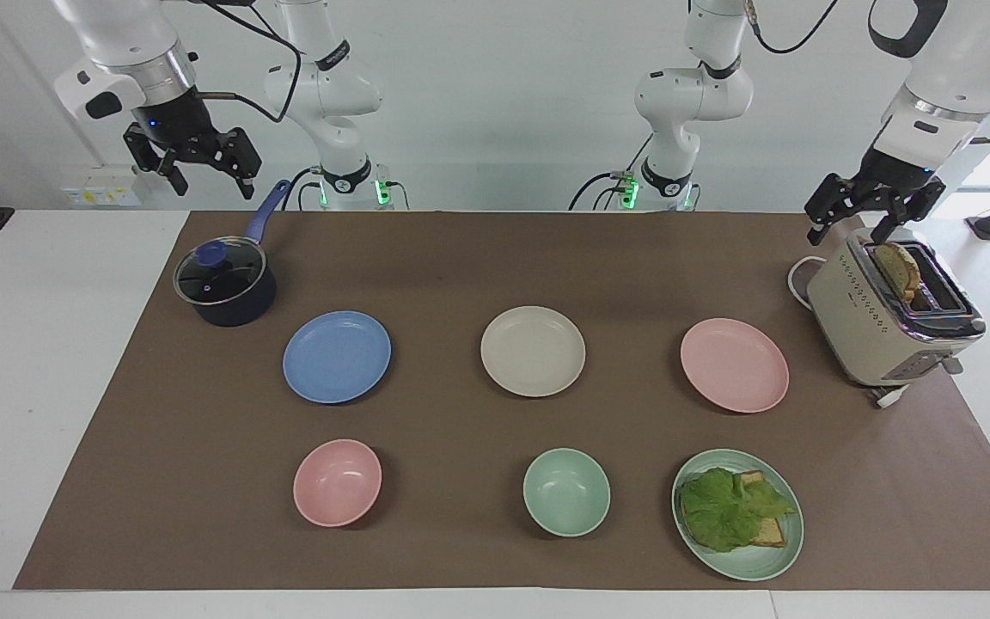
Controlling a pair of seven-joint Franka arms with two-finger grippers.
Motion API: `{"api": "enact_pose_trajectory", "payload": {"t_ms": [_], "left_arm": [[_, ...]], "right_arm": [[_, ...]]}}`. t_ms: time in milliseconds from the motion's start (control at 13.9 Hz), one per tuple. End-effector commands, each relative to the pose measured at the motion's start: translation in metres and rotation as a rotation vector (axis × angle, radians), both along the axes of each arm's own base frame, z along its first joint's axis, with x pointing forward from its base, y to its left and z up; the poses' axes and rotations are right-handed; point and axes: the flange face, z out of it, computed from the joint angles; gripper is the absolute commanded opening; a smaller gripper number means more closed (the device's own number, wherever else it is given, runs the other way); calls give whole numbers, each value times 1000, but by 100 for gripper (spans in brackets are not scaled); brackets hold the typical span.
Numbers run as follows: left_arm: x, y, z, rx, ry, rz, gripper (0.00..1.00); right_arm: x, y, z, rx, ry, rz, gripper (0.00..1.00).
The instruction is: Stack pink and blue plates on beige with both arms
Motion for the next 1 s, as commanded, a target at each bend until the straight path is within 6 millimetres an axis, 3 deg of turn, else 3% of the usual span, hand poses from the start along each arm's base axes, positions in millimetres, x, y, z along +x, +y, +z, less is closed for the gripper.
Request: {"api": "enact_pose_trajectory", "payload": {"t_ms": [0,502,717,789,932], "left_arm": [[-5,1,3,14,21,6,100],[-6,9,4,13,14,18,100],[-4,12,-6,13,29,34,100],[-4,21,-12,13,37,50,100],[0,24,-35,13,46,56,100]], "right_arm": [[-4,-5,0,-6,-11,-12,100],[-3,-8,0,2,-11,-15,100],[-3,-8,0,2,-11,-15,100],[-3,-8,0,2,-11,-15,100],[-3,-11,0,2,-11,-19,100]]}}
